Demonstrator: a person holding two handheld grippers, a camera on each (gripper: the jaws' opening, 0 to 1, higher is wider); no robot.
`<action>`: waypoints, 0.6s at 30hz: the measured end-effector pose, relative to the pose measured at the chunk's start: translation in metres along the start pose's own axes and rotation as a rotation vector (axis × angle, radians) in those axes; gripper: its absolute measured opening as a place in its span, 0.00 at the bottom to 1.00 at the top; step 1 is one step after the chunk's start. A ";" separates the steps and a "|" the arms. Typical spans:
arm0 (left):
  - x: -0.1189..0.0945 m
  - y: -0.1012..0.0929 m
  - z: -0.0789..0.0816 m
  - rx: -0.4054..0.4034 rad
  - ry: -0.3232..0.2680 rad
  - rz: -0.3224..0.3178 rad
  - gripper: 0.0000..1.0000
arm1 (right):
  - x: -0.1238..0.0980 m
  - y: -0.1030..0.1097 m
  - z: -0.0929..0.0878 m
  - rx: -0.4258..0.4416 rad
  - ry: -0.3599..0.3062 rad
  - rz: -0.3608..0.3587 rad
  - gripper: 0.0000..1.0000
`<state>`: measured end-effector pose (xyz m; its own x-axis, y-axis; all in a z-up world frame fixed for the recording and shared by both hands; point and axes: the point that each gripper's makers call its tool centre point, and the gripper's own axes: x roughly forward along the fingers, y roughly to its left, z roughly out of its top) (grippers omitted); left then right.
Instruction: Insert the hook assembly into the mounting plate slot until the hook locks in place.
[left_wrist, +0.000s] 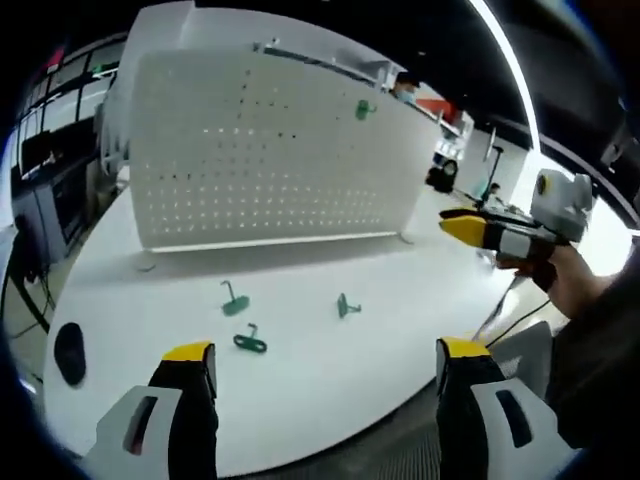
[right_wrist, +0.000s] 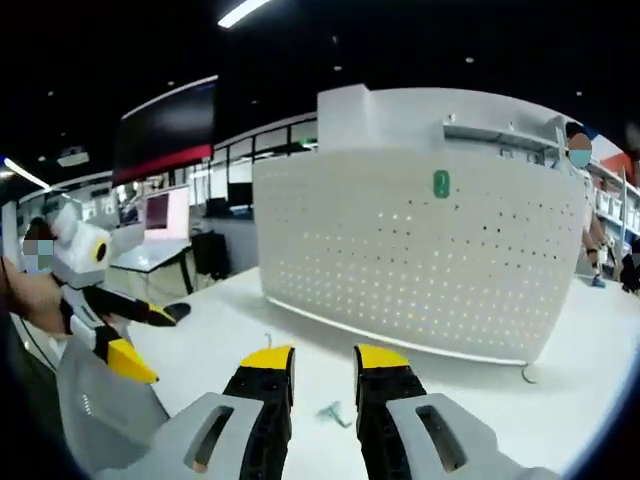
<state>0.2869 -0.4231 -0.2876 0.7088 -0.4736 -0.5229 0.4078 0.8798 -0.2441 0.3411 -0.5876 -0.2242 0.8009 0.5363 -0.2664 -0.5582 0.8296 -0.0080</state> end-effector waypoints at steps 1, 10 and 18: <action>0.001 0.001 -0.001 -0.002 0.005 0.001 0.92 | -0.001 0.002 -0.003 0.001 0.006 0.006 0.22; 0.014 0.016 -0.015 -0.025 0.086 0.021 0.88 | -0.011 0.015 -0.027 0.023 0.067 0.041 0.22; 0.040 0.029 -0.025 -0.038 0.128 0.028 0.88 | -0.008 0.012 -0.029 0.025 0.080 0.046 0.22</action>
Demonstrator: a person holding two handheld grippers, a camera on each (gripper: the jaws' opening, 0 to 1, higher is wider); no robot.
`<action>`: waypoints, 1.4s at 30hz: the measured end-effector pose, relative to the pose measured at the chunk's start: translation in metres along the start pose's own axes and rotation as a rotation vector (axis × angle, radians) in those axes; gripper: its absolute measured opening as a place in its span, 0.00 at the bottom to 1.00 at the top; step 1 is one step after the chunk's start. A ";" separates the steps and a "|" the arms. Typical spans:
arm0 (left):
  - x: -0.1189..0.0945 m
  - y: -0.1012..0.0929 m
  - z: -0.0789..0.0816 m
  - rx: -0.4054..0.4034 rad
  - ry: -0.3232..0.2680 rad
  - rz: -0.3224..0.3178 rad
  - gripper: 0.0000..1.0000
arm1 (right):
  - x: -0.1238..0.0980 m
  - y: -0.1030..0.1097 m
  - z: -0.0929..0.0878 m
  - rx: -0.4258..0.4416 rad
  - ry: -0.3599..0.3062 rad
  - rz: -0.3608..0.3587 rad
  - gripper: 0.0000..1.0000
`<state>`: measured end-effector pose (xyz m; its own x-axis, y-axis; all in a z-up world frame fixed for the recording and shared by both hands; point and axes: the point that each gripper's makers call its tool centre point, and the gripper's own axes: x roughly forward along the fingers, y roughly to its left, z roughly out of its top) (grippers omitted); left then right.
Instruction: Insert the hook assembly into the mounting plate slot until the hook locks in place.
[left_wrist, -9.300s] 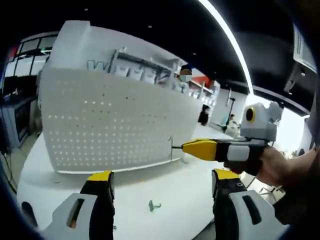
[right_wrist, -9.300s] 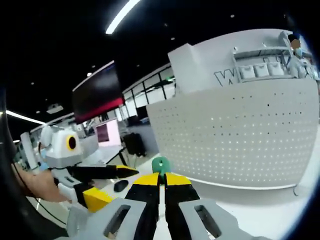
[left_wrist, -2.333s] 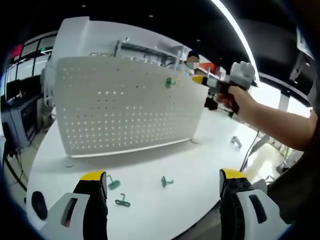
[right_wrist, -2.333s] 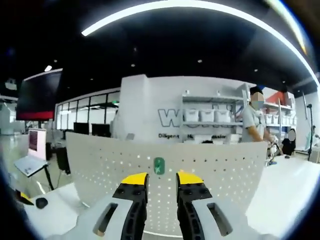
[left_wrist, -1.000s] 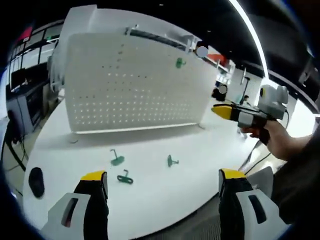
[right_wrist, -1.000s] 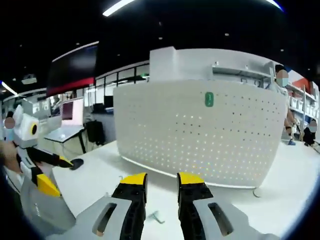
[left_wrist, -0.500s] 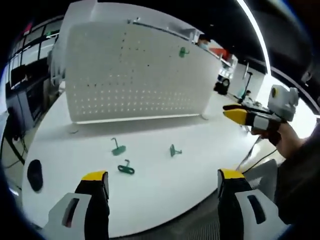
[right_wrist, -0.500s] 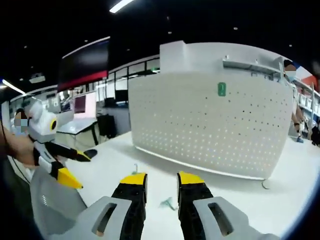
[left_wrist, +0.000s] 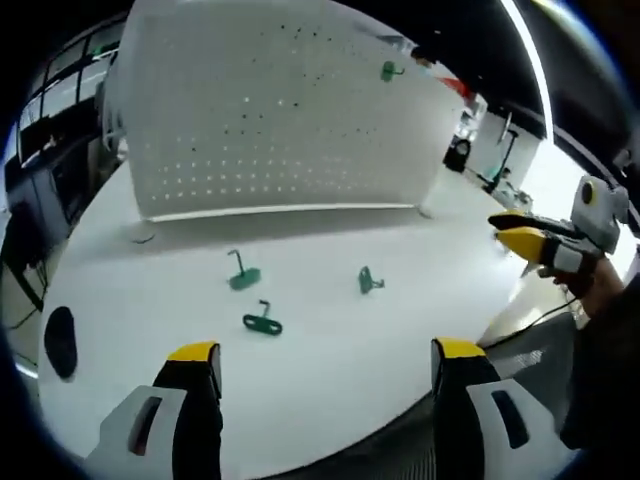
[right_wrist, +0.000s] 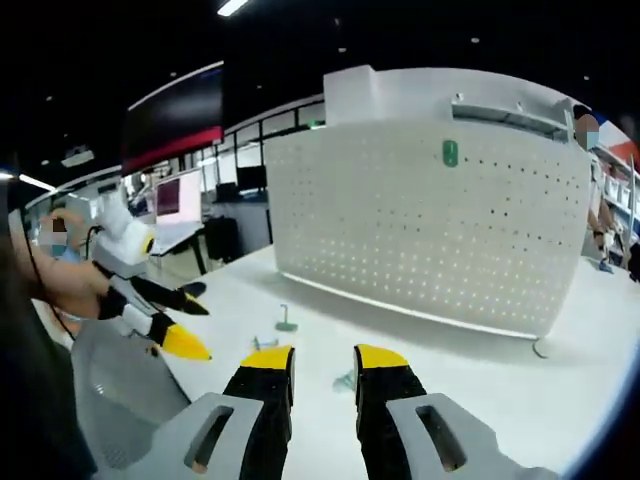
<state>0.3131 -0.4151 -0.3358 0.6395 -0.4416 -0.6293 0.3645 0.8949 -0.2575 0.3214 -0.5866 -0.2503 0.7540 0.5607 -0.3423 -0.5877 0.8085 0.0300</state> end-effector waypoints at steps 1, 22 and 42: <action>0.003 0.001 0.000 -0.003 -0.002 0.000 0.88 | 0.001 0.000 0.000 0.002 0.001 0.001 0.22; 0.061 0.030 -0.013 0.065 0.072 0.023 0.83 | 0.012 -0.003 -0.011 0.026 0.045 0.008 0.22; 0.094 0.035 -0.024 0.136 0.144 0.028 0.74 | 0.014 -0.016 -0.020 0.076 0.068 -0.028 0.22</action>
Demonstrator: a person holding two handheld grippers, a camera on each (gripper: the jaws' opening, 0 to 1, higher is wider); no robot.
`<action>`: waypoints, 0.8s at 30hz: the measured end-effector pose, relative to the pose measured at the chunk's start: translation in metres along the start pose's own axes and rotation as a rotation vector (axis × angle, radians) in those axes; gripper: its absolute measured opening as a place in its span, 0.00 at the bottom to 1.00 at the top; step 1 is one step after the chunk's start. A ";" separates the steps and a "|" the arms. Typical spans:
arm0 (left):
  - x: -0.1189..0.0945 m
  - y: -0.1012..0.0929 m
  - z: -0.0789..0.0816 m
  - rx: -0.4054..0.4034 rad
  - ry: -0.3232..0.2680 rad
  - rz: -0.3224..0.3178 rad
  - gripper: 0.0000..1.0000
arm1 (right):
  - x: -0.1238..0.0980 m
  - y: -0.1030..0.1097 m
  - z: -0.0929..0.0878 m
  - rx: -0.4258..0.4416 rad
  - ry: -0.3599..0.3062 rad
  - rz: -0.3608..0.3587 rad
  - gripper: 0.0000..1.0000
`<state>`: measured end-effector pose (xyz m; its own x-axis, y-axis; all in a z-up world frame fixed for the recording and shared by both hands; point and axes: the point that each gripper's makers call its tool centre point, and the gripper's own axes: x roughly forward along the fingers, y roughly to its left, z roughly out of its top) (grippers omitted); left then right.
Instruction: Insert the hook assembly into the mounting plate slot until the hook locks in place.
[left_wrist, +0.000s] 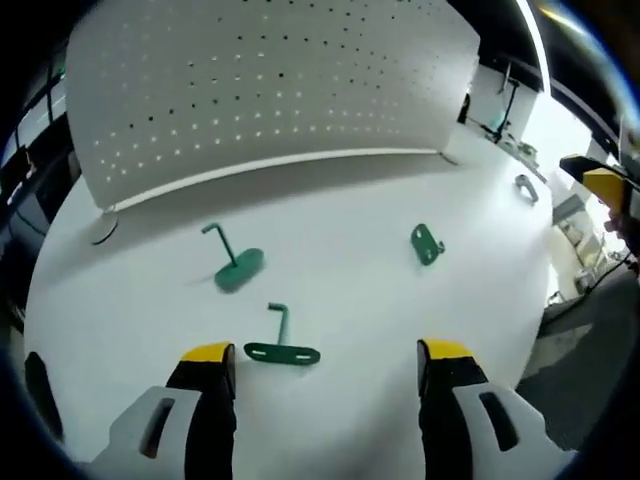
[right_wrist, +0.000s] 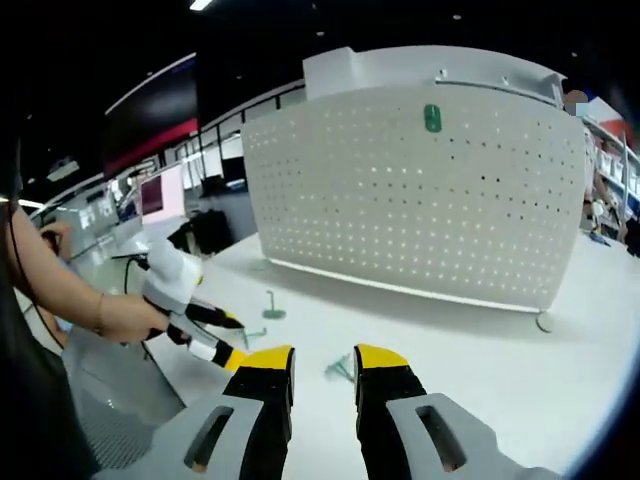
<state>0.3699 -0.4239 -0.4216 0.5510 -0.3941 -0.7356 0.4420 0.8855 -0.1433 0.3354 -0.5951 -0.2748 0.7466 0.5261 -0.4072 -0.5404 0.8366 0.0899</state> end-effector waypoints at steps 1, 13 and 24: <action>0.001 0.000 0.000 -0.002 0.001 0.000 0.73 | 0.000 0.000 -0.001 0.000 0.003 0.003 0.22; 0.004 0.019 0.002 0.044 -0.032 0.061 0.50 | 0.000 0.000 -0.006 0.020 0.019 0.010 0.22; 0.000 0.019 -0.001 0.062 -0.025 0.075 0.38 | 0.002 0.001 -0.008 0.035 0.026 0.014 0.22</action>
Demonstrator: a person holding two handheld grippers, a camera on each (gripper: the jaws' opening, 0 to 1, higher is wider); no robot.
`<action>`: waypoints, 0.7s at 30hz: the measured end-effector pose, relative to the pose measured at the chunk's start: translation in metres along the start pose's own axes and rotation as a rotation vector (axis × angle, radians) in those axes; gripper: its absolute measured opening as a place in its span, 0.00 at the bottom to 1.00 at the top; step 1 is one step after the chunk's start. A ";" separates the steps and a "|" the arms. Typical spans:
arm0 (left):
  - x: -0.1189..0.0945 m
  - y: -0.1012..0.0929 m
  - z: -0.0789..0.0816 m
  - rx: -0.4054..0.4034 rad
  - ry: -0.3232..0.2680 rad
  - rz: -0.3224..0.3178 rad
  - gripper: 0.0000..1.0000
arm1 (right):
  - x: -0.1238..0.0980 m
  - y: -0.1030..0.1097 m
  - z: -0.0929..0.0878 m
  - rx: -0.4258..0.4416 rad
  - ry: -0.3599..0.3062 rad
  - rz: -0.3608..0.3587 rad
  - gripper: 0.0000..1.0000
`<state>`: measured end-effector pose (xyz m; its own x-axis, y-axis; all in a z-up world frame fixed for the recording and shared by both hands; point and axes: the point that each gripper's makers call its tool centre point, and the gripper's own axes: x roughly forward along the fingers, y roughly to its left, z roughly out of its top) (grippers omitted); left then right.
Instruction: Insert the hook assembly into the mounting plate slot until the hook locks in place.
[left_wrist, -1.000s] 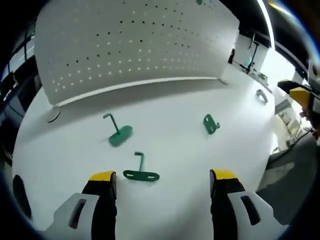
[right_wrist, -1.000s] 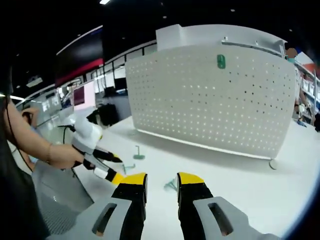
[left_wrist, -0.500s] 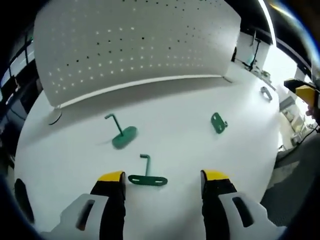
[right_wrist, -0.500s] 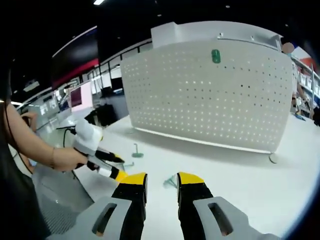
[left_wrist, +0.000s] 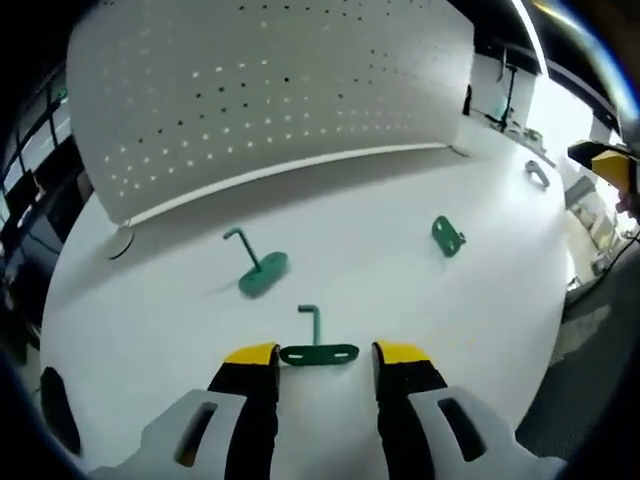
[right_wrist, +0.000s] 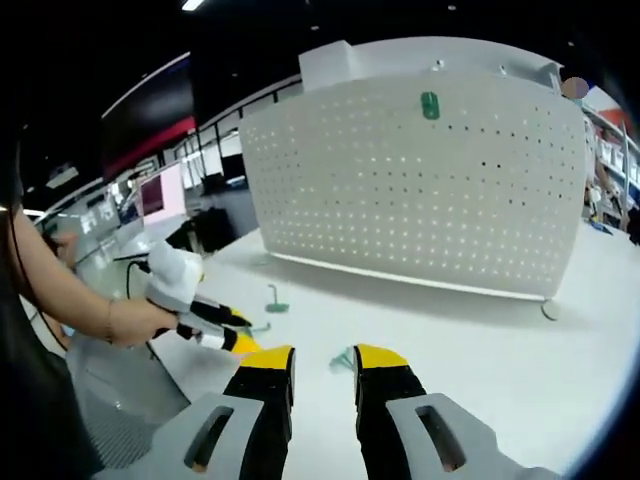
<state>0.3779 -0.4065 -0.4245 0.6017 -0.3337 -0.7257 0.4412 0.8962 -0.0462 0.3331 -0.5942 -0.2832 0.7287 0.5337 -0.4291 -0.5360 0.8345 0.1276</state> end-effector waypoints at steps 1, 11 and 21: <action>0.000 0.000 0.000 -0.003 0.000 -0.001 0.38 | 0.000 0.000 0.000 0.000 0.000 0.000 0.22; 0.001 0.006 0.001 -0.024 0.003 0.010 0.32 | 0.000 0.001 -0.002 -0.002 0.007 0.002 0.22; 0.000 0.006 0.000 -0.023 0.004 -0.001 0.31 | 0.002 0.002 -0.003 -0.006 0.011 0.006 0.22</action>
<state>0.3806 -0.4016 -0.4249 0.5981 -0.3337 -0.7286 0.4266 0.9022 -0.0630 0.3320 -0.5916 -0.2862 0.7209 0.5372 -0.4379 -0.5429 0.8304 0.1249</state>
